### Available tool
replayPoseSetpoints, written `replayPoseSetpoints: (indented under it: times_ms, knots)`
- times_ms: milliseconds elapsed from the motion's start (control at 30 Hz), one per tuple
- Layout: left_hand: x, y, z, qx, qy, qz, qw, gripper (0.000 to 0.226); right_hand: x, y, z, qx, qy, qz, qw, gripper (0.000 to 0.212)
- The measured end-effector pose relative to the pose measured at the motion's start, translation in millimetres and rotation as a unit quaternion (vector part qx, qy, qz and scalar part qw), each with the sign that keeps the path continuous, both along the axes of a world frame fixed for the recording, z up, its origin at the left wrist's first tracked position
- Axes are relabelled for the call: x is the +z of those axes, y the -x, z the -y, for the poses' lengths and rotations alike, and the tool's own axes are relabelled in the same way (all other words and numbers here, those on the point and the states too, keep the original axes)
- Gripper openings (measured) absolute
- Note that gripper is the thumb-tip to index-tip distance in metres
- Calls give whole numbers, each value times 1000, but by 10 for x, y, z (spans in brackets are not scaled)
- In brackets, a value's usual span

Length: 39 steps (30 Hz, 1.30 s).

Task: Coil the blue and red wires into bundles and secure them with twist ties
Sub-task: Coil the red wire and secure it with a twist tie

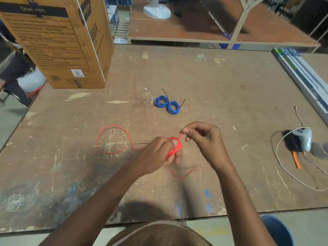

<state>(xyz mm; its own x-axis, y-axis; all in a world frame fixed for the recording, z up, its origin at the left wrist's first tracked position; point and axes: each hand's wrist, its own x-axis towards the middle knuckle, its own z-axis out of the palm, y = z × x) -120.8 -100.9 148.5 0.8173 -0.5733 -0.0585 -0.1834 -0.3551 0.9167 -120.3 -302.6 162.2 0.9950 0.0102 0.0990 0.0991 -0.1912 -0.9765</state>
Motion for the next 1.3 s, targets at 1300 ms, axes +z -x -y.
replayPoseSetpoints:
  times_ms: [1300]
  knots:
    - [-85, -196, -48, 21, -11, 30, 999, 44, 207, -34, 9, -31, -84, -49, 995, 27]
